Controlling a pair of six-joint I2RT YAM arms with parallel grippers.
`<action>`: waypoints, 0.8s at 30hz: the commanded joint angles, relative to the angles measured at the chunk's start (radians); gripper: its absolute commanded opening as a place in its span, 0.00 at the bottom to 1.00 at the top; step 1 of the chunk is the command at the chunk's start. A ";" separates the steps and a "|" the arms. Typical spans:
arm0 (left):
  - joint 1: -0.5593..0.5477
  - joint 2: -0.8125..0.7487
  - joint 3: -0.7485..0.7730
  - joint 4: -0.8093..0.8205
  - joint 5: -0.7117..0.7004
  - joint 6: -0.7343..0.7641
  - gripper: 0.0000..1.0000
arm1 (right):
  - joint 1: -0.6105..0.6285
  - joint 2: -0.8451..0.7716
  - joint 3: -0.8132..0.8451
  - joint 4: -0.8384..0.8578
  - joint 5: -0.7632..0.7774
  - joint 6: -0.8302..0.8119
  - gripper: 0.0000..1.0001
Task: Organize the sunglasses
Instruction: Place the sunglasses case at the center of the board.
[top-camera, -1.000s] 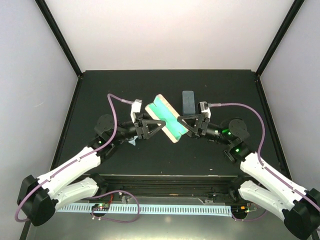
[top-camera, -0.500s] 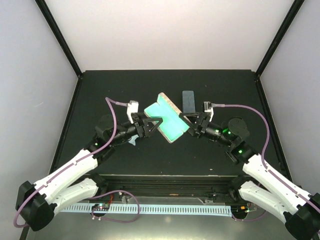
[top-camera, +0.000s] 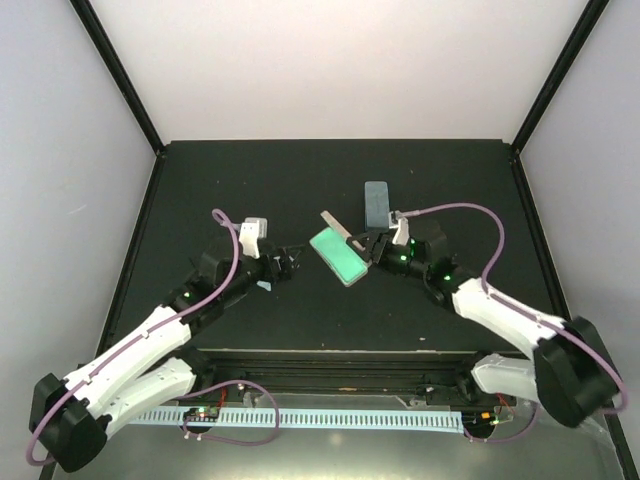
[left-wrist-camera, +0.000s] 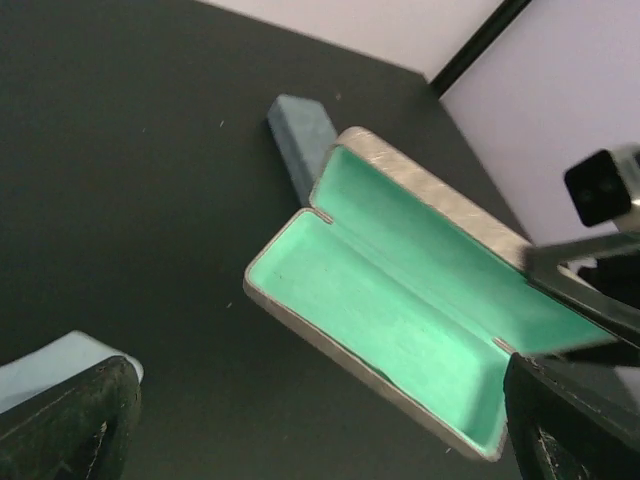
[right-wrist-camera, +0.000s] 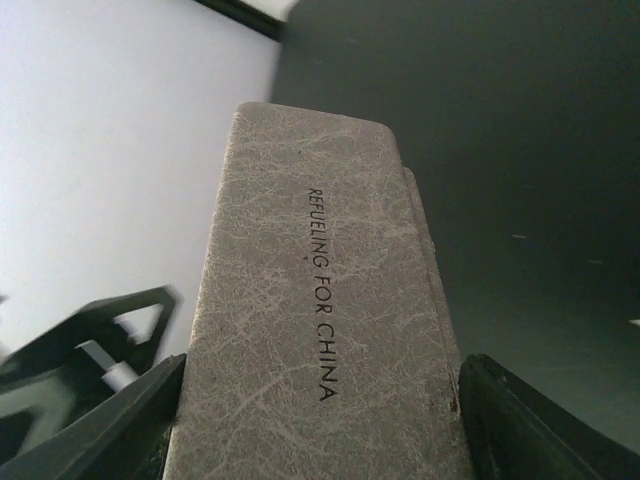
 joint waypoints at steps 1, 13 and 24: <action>0.008 -0.024 -0.041 -0.055 -0.007 0.032 0.99 | -0.047 0.150 -0.036 0.171 -0.020 -0.104 0.26; 0.013 0.020 -0.066 -0.054 0.053 0.036 0.99 | -0.095 0.423 -0.071 0.403 -0.037 -0.205 0.38; 0.015 0.082 -0.041 -0.063 0.099 0.058 0.99 | -0.109 0.479 -0.063 0.387 -0.077 -0.273 0.93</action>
